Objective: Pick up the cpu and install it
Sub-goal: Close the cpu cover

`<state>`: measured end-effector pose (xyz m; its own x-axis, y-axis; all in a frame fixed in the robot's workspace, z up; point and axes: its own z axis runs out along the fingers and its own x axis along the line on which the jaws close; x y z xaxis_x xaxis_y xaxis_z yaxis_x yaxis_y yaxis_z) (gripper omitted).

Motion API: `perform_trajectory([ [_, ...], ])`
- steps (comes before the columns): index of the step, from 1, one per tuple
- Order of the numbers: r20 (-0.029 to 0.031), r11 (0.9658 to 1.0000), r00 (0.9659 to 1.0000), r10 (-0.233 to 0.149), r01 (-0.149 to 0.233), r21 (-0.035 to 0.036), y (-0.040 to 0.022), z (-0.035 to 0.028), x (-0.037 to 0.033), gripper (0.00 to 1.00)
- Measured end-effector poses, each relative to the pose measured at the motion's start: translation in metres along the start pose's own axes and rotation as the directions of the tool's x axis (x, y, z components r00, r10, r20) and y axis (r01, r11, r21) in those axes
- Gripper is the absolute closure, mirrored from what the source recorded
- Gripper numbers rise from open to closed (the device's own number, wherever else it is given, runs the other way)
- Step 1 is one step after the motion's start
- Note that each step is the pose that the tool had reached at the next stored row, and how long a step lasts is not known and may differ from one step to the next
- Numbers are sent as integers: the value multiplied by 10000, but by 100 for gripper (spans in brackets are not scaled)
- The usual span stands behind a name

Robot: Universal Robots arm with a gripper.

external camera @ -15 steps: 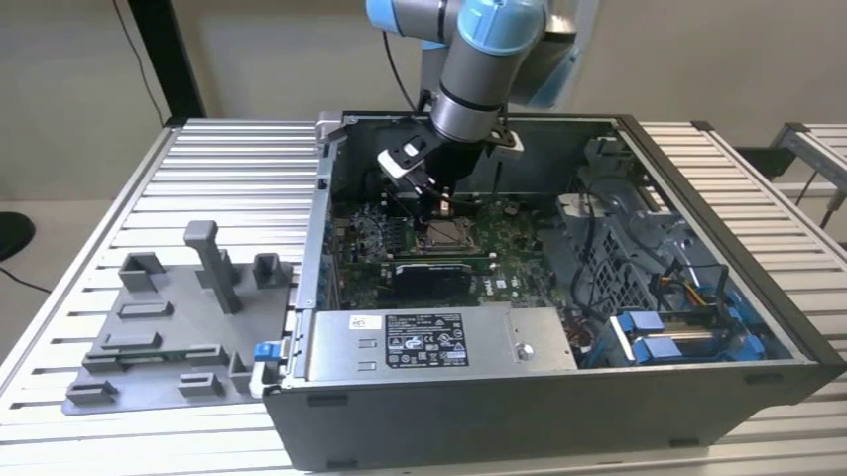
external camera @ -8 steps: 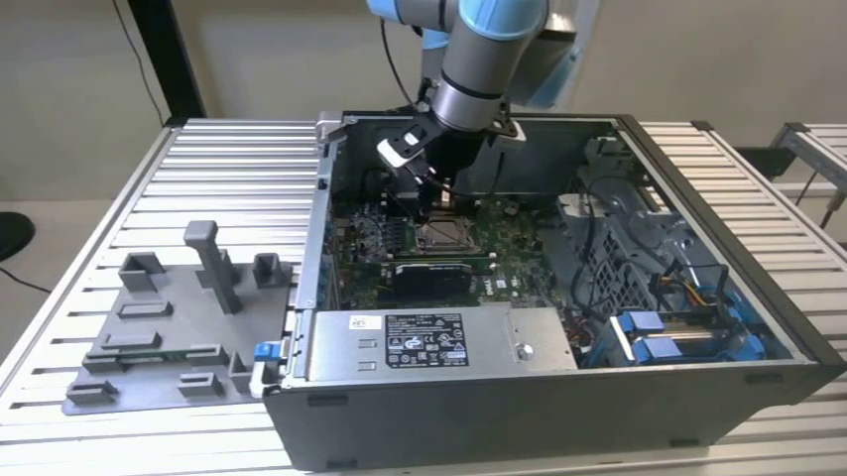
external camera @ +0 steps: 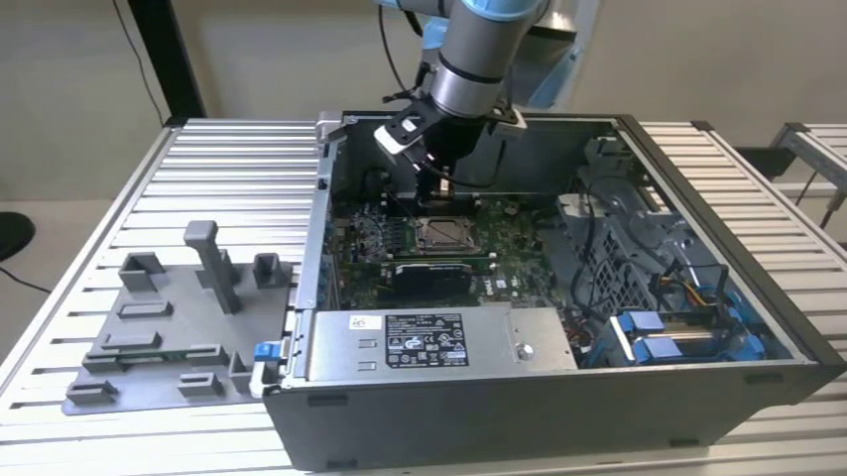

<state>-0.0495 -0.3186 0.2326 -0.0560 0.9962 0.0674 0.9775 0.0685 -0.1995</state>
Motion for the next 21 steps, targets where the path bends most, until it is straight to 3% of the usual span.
perform_trajectory([
  [4,0,10000,10000,-3,3,-41,-62,3,4,100],
  [8,3,9999,10000,-10,10,-152,-117,3,7,100],
  [10,-32,9997,10000,-23,22,-244,-134,3,8,100],
  [13,-157,9991,9999,-63,57,-431,-148,1,9,100],
  [15,-207,9986,9998,-83,72,-531,-156,-7,10,100],
  [19,-218,9974,9997,-103,87,-721,-185,-36,13,100],
  [21,-210,9963,9997,-113,95,-857,-207,-46,15,100],
])
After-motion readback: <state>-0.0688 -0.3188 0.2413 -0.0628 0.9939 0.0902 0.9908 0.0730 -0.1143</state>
